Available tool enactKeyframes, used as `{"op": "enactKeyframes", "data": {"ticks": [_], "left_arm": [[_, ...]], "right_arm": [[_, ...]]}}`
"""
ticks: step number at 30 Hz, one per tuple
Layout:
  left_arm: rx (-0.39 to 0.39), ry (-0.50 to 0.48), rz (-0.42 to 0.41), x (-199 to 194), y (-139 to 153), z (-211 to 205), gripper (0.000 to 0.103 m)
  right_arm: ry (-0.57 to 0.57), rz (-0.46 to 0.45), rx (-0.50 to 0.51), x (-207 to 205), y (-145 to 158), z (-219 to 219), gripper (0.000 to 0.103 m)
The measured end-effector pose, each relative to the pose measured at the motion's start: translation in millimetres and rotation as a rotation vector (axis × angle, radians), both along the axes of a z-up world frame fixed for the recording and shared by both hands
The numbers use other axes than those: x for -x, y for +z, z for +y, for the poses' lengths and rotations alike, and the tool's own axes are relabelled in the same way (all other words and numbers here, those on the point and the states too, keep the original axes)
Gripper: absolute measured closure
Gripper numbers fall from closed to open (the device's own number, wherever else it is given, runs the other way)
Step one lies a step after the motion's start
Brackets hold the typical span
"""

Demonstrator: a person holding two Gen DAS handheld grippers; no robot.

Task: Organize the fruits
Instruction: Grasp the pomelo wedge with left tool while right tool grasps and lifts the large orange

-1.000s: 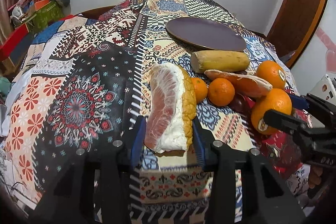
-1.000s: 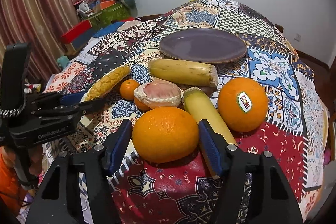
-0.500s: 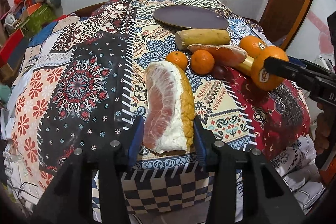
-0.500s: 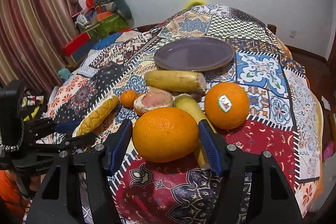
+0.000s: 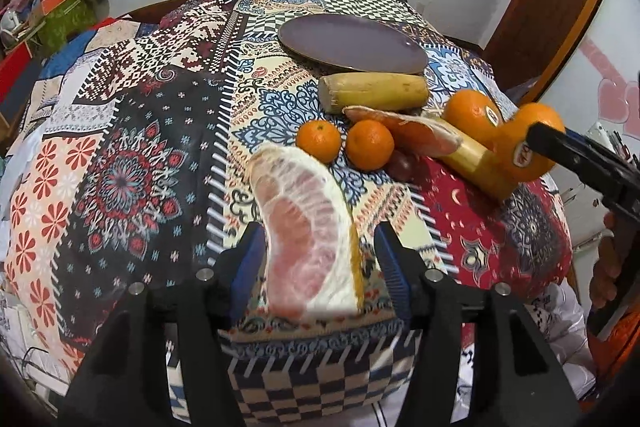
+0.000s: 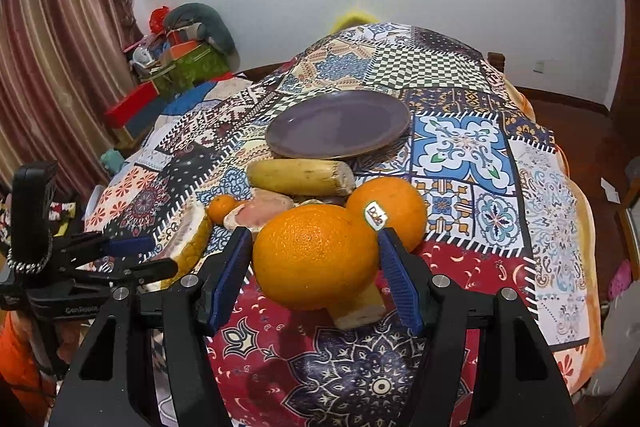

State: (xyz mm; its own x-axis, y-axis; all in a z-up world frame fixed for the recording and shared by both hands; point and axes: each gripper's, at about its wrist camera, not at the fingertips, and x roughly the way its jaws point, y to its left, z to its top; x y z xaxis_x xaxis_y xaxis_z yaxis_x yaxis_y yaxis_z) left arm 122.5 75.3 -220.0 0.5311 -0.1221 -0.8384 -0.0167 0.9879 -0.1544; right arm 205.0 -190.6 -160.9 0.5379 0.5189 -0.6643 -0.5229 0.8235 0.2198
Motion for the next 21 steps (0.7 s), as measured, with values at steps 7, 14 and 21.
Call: {"op": "enactKeyframes", "data": {"ticks": [7, 14, 21], "left_arm": [[0.061, 0.069, 0.052, -21.2, -20.1, 11.7, 0.046], [0.046, 0.088, 0.036, -24.7, -28.7, 10.7, 0.047], [0.004, 0.075, 0.011, -14.8, -15.7, 11.0, 0.05]], "right_arm": [[-0.012, 0.0, -0.007, -0.9, 0.7, -6.2, 0.041], [-0.016, -0.001, -0.014, -3.1, 1.8, -9.1, 0.041], [-0.012, -0.032, -0.009, -0.2, 10.5, -12.8, 0.042]]}}
